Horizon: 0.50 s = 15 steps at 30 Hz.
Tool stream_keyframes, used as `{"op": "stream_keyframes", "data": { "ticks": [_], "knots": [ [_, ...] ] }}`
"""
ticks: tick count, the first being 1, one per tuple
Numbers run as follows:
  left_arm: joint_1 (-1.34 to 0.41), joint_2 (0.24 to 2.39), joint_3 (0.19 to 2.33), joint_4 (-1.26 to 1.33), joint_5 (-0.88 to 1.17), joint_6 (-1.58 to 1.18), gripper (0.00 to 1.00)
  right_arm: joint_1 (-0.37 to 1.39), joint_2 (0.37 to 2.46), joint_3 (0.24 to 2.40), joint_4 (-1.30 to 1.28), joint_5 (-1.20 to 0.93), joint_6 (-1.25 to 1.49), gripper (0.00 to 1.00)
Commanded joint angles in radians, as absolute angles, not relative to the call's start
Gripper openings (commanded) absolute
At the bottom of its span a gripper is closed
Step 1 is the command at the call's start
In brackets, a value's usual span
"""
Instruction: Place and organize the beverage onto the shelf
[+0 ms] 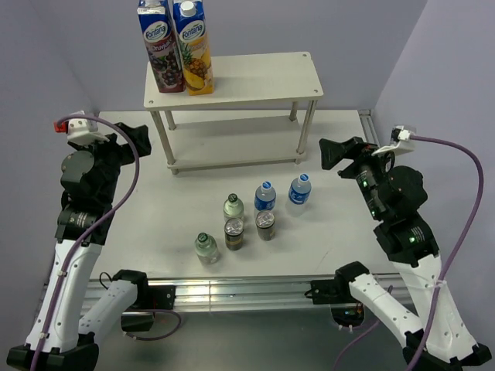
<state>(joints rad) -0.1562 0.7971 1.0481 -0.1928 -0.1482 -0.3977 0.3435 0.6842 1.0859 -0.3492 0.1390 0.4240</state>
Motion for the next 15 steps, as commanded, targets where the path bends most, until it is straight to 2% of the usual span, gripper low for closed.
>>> {"op": "stream_keyframes", "data": {
  "ticks": [1,2,3,5,6,7,8,9,11,15],
  "knots": [
    [-0.156,0.796,1.020,-0.176,-0.181,-0.371,0.99,0.435,0.654,1.079,-0.416,0.227,0.332,0.99],
    [-0.156,0.798,1.016,-0.178,-0.181,-0.371,0.99,0.471,0.660,1.077,-0.440,0.289,0.328,0.98],
    [-0.156,0.801,1.015,-0.181,-0.176,-0.370,0.99,0.513,0.672,1.089,-0.507,0.481,0.327,0.97],
    [-0.156,0.810,1.014,-0.183,-0.173,-0.371,0.99,0.668,0.722,1.097,-0.573,0.689,0.348,0.95],
    [-0.156,0.814,1.023,-0.190,-0.170,-0.373,0.99,0.731,0.736,1.085,-0.600,0.889,0.362,0.94],
    [-0.156,0.819,1.023,-0.196,-0.172,-0.376,0.99,0.800,0.768,1.078,-0.665,1.004,0.386,0.94],
    [-0.156,0.819,1.023,-0.195,-0.173,-0.379,0.99,0.937,0.784,1.075,-0.714,1.087,0.484,0.94],
    [-0.156,0.819,1.020,-0.199,-0.179,-0.380,0.99,0.995,0.798,1.077,-0.847,1.171,0.561,0.95],
    [-0.156,0.819,1.019,-0.206,-0.202,-0.382,0.99,1.069,0.801,1.059,-0.928,1.175,0.773,0.95],
    [-0.156,0.821,1.015,-0.209,-0.209,-0.383,0.99,1.130,0.710,0.855,-0.824,1.046,0.815,0.95]
  ]
}}
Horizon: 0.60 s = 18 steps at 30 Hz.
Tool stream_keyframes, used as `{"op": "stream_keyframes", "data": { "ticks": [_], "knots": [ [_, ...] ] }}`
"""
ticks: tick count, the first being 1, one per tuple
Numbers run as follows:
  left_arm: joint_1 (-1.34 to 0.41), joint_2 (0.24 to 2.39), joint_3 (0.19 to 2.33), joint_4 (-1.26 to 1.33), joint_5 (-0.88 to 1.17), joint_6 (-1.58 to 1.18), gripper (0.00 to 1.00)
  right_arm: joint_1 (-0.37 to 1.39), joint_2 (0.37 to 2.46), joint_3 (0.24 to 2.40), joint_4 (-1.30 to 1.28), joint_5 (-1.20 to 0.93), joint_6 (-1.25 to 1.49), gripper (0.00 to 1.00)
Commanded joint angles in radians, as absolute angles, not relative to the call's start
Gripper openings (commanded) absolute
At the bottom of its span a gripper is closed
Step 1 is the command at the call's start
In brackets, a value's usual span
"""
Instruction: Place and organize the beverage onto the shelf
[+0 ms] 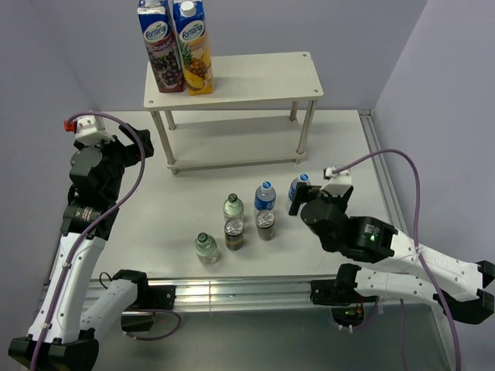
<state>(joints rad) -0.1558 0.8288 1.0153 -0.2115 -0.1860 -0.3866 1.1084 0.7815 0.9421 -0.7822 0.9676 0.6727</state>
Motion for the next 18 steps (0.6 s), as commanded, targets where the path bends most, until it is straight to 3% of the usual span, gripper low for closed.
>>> {"op": "stream_keyframes", "data": {
  "ticks": [1,12,18],
  "knots": [
    [-0.156,0.825,1.017,-0.212,-0.210,-0.385,0.99,1.131,0.678,0.821,-0.763,1.023,0.815,0.95],
    [-0.156,0.836,1.020,-0.219,-0.195,-0.388,0.99,1.120,0.828,0.647,-0.474,0.917,0.779,0.98],
    [-0.156,0.833,1.016,-0.221,-0.204,-0.385,0.99,0.954,0.980,0.644,-0.342,0.879,0.776,0.98]
  ]
}}
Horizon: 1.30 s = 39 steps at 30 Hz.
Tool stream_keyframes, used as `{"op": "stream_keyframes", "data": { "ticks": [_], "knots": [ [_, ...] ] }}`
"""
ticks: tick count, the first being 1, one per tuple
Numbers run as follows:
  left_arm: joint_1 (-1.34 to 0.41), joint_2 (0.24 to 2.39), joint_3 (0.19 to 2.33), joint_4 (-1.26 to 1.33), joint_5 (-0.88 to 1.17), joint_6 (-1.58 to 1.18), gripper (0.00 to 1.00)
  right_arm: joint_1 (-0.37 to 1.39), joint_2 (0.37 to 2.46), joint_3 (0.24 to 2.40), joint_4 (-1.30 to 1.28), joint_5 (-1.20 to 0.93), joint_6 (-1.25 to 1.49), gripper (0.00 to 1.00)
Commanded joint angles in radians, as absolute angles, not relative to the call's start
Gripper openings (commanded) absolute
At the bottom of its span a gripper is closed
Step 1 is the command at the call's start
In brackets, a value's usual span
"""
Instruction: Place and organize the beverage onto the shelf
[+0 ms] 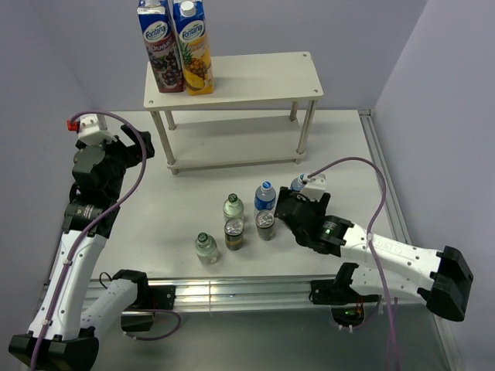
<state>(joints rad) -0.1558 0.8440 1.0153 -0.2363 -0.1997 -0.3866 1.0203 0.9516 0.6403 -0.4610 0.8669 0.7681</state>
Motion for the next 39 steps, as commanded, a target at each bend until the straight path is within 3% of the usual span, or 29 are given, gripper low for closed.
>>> {"op": "stream_keyframes", "data": {
  "ticks": [1,22,27,30,32,35,36,39],
  "knots": [
    [-0.158,0.833,1.015,-0.219,-0.204,-0.385,0.99,0.942,0.992,0.647,-0.338,0.885,0.775,0.98],
    [-0.163,0.848,1.019,-0.224,-0.195,-0.391,0.99,0.850,1.299,0.643,-0.106,1.095,0.845,0.98],
    [-0.164,0.857,1.022,-0.225,-0.195,-0.390,0.99,0.821,1.319,0.658,-0.135,1.118,0.903,0.93],
    [-0.164,0.859,1.022,-0.225,-0.193,-0.391,0.99,0.811,1.344,0.686,-0.179,1.124,0.936,0.81],
    [-0.164,0.859,1.023,-0.225,-0.193,-0.391,0.99,0.811,1.361,0.699,-0.192,1.126,0.937,0.66],
    [-0.164,0.862,1.022,-0.227,-0.196,-0.391,0.99,0.811,1.377,0.716,-0.209,1.123,0.936,0.36],
    [-0.164,0.861,1.022,-0.227,-0.196,-0.391,0.99,0.811,1.379,0.718,-0.212,1.121,0.937,0.17],
    [-0.164,0.861,1.022,-0.227,-0.198,-0.391,0.99,0.811,1.376,0.735,-0.265,1.124,0.957,0.00]
  ]
}}
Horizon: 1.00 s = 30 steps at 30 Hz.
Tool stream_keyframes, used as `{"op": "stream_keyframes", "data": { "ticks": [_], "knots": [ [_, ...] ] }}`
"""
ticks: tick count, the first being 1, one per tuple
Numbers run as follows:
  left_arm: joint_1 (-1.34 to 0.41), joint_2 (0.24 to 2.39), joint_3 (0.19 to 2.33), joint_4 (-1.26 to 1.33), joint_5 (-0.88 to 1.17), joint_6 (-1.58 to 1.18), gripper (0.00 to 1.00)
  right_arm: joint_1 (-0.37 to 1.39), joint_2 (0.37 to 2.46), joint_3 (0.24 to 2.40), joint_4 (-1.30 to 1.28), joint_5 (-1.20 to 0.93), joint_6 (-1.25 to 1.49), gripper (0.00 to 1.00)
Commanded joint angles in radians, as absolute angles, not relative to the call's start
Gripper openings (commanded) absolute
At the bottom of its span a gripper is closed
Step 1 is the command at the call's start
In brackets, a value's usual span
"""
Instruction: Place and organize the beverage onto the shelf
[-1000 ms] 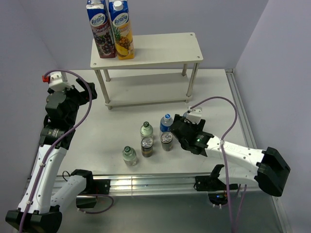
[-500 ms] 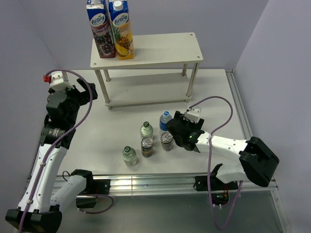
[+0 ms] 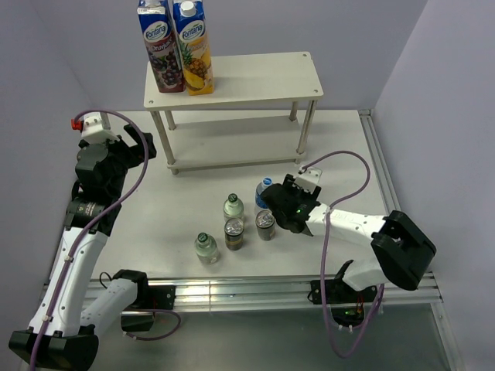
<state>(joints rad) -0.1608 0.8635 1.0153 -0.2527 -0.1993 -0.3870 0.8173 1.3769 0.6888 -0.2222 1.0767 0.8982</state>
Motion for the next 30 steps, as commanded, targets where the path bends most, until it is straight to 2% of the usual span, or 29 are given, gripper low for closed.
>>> {"op": "stream_keyframes", "data": {
  "ticks": [1,6,11,23,30],
  "knots": [
    [-0.164,0.859,1.022,-0.229,-0.199,-0.390,0.99,0.811,1.371,0.751,-0.290,1.130,0.963,0.00],
    [-0.164,0.859,1.025,-0.230,-0.198,-0.393,0.99,0.827,1.252,0.804,-0.324,1.181,0.855,0.00],
    [-0.164,0.851,1.025,-0.230,-0.199,-0.391,0.99,0.812,1.178,0.857,-0.111,1.184,0.596,0.00],
    [-0.164,0.847,1.023,-0.229,-0.212,-0.385,0.99,0.652,1.443,1.141,0.216,0.970,0.331,0.00],
    [-0.164,0.848,1.025,-0.229,-0.210,-0.384,0.99,0.589,1.597,1.255,0.256,0.894,0.356,0.00]
  ]
}}
